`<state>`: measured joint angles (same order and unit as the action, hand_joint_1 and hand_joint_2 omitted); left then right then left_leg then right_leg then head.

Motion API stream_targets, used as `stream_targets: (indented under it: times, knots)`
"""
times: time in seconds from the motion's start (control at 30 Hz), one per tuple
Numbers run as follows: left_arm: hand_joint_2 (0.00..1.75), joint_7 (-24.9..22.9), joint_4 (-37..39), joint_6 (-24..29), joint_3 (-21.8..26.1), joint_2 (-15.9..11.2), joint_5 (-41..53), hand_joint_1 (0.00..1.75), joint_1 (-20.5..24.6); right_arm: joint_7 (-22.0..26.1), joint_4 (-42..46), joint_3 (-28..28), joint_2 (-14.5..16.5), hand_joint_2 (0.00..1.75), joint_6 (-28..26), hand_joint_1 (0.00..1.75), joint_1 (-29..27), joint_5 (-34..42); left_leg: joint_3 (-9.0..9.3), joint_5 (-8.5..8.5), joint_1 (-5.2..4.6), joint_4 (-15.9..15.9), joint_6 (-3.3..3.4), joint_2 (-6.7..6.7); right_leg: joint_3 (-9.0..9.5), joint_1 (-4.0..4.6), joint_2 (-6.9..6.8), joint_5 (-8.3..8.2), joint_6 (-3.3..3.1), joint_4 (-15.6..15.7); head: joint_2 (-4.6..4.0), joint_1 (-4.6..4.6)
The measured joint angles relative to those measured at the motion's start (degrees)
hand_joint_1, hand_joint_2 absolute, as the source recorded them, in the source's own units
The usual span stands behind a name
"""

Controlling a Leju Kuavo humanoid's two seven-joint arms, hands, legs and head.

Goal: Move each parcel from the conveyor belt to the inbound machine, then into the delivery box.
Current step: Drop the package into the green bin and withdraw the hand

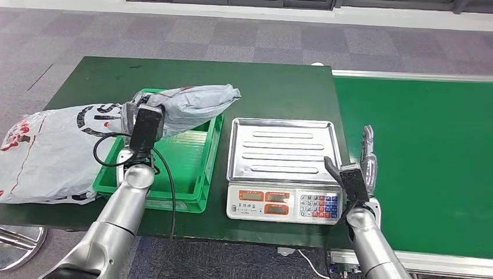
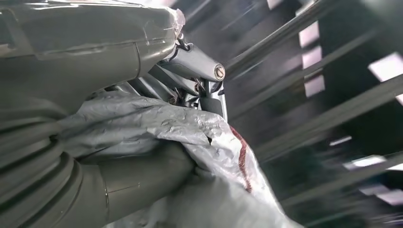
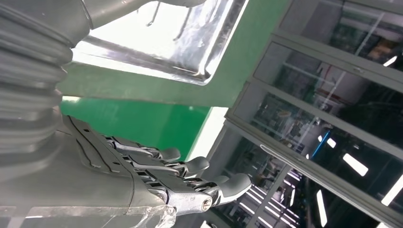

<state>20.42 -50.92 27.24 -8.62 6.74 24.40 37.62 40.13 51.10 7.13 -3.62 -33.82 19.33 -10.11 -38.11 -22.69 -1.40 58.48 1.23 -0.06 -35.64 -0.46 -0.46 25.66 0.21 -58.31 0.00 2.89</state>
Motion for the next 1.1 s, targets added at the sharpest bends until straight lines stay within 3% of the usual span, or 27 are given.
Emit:
stream_targets:
  times: [0.1,0.27,0.37,0.57,0.6,0.7,0.73,0.87,1.0,1.1]
  knots:
    - [1.75,-9.02,9.44,-4.91,0.66,-1.54,3.76,1.75,2.65,0.0,-0.33,0.02,-0.27,1.75,0.68,0.0,0.01,-0.63,0.01,0.02,0.0,0.0,0.0,0.03,0.01,0.0,0.04,-0.01,0.01,0.0,0.0,0.0]
    - [1.75,-17.83,19.04,-8.3,-0.16,-2.56,11.72,1.75,5.32,0.0,-0.97,0.02,-0.31,1.75,0.88,0.0,-0.13,-1.6,0.05,0.0,-0.02,0.0,0.0,-0.1,0.11,-0.02,-0.02,0.03,0.03,0.0,0.0,0.0]
    - [1.75,-20.57,22.21,-10.0,-1.37,-2.91,14.29,1.75,6.61,0.0,-1.27,0.02,-0.29,1.75,0.88,0.0,-0.28,-1.97,0.08,-0.04,-0.03,0.0,0.01,-0.14,0.14,-0.03,-0.05,0.08,0.03,0.0,0.0,-0.01]
    - [1.75,-21.1,25.13,-10.2,-2.33,-3.16,14.59,1.75,7.52,-0.01,-1.75,0.01,-0.29,1.75,0.88,0.0,-0.4,-2.1,0.19,0.0,-0.01,-0.02,-0.02,-0.12,0.22,-0.01,-0.06,0.09,0.01,0.0,0.0,0.0]
    - [1.75,-21.18,25.4,-10.21,-2.36,-3.17,14.66,1.59,7.54,-0.01,-1.82,0.02,-0.29,1.75,0.88,0.0,-0.4,-2.1,0.21,0.01,0.0,-0.02,-0.03,-0.13,0.24,-0.01,-0.08,0.09,0.0,0.0,0.0,0.0]
    - [1.75,-22.1,26.15,-10.67,-2.74,-3.31,15.56,0.28,7.55,-0.01,-1.95,0.01,-0.29,1.75,0.89,0.0,-0.42,-2.26,0.23,0.07,0.03,-0.02,-0.06,-0.15,0.26,0.01,-0.12,0.06,-0.02,-0.01,0.0,0.0]
    - [1.75,-22.34,26.37,-11.23,-2.94,-3.37,15.69,0.0,7.54,-0.01,-1.98,0.01,-0.29,1.75,0.9,0.0,-0.45,-2.36,0.23,0.08,0.04,-0.02,-0.07,-0.15,0.26,0.02,-0.13,0.05,-0.02,-0.01,0.0,0.0]
    - [1.75,-19.02,26.56,-11.96,-2.87,-3.4,11.74,0.0,7.46,-0.01,-2.07,0.01,-0.28,1.75,1.22,0.0,-1.01,-3.11,0.22,0.13,0.04,-0.02,-0.05,-0.24,0.29,0.02,-0.23,0.03,-0.01,-0.01,0.0,-0.01]
    - [0.0,-10.96,24.65,-8.76,-1.03,-3.05,6.61,0.0,6.46,-0.01,-2.05,-0.02,-0.14,1.75,2.01,0.0,-2.0,-4.67,0.19,0.14,0.04,-0.02,-0.05,-0.29,0.28,0.02,-0.29,0.03,0.0,-0.01,0.0,0.0]
    - [0.0,-5.35,20.72,-5.46,0.58,-2.59,2.76,0.0,4.6,-0.01,-2.05,-0.25,-0.03,1.75,2.66,0.0,-2.55,-5.38,0.16,0.14,0.04,-0.01,-0.04,-0.29,0.26,0.02,-0.28,0.02,0.01,0.0,0.0,0.0]
